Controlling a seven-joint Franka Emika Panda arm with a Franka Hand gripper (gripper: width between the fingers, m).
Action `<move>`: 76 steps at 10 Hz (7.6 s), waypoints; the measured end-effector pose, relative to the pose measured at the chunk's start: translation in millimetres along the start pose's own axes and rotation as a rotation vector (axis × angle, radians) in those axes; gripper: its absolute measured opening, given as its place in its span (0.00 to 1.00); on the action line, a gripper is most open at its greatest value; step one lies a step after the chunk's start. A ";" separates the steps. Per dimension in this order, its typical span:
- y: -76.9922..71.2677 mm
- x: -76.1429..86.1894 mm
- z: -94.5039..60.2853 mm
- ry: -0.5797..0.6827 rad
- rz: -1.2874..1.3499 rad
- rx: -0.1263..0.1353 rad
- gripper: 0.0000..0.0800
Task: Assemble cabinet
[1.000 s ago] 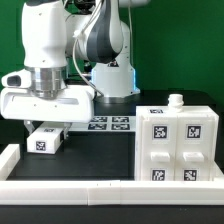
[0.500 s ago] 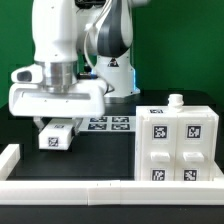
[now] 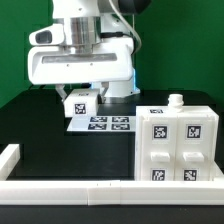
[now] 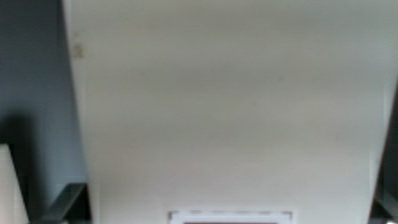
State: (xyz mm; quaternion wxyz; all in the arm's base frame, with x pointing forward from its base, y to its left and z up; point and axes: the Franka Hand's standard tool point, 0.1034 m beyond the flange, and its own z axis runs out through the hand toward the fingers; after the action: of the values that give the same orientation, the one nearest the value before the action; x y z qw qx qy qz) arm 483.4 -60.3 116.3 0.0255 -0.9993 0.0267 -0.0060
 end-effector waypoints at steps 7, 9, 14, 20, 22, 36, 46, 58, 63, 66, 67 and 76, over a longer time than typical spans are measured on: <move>-39.7 34.9 -23.1 -0.003 -0.011 -0.022 0.68; -48.4 40.5 -28.4 0.000 -0.027 -0.023 0.68; -107.0 87.7 -57.2 0.043 -0.077 -0.025 0.68; -115.7 95.4 -56.0 0.029 -0.101 -0.020 0.68; -124.0 110.9 -52.9 0.039 -0.111 -0.019 0.68; -148.3 127.4 -30.5 0.042 -0.121 -0.017 0.68; -150.1 128.7 -30.6 0.056 -0.010 -0.012 0.68; -157.4 130.6 -30.8 0.064 0.913 0.045 0.68; -157.0 128.2 -29.8 0.045 1.352 0.081 0.68; -156.4 129.2 -29.3 0.029 1.604 0.109 0.68; -155.3 129.1 -28.7 0.022 1.658 0.113 0.68; -153.7 128.5 -28.0 -0.068 1.930 0.167 0.68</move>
Offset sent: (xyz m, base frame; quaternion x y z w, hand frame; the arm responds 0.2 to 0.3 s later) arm 0.0000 0.0000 0.0000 0.0000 0.0000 0.0000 1.0000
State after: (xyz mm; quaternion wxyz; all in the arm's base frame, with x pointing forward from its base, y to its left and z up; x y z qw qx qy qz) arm 619.5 84.6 153.4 0.0910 -0.5418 0.8344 0.0447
